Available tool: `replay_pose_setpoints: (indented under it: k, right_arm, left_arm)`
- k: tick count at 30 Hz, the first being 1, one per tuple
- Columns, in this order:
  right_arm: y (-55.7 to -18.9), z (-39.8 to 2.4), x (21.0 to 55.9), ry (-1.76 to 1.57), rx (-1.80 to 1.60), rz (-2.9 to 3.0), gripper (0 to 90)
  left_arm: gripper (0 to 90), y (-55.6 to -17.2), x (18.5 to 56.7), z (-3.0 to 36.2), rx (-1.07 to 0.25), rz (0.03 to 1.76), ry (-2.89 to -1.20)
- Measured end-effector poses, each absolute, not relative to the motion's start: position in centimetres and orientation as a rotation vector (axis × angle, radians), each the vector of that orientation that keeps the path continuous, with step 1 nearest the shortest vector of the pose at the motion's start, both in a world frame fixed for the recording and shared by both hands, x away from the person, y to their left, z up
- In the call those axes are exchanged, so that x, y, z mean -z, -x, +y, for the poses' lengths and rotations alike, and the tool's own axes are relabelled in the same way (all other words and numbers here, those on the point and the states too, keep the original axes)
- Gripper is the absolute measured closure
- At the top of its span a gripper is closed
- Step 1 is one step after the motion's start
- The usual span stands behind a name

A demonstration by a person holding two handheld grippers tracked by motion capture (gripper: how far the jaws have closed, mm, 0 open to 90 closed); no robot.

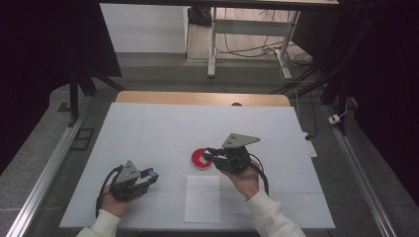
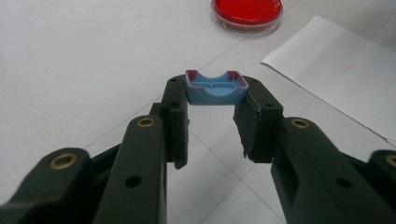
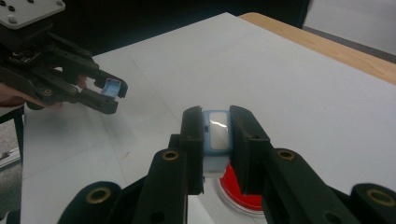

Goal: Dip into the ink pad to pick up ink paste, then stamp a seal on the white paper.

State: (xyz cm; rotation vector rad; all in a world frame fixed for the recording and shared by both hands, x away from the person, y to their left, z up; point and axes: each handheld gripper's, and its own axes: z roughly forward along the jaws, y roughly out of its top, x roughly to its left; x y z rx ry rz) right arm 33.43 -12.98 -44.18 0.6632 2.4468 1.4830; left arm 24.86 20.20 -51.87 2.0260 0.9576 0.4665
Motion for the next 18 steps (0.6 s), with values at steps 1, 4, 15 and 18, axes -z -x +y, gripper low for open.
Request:
replay_pose_setpoints:
  k: [1,4,15,18]
  right_arm:
    - [-33.4,-13.0,44.2,-0.660,-1.479,2.450,75.6]
    - [-33.1,-13.1,44.3,-0.655,-1.473,2.456,75.6]
    - [-32.4,-13.6,44.8,-0.653,-1.460,2.477,75.5]
    - [-32.3,-13.6,44.9,-0.645,-1.456,2.484,75.6]
  left_arm:
    - [65.5,-24.9,51.9,20.2,-0.467,0.957,-2.027]
    - [65.5,-24.9,51.9,20.2,-0.468,0.956,-2.029]
    - [65.5,-24.9,51.9,20.1,-0.466,0.953,-2.028]
    - [65.5,-24.9,51.9,20.2,-0.467,0.954,-2.027]
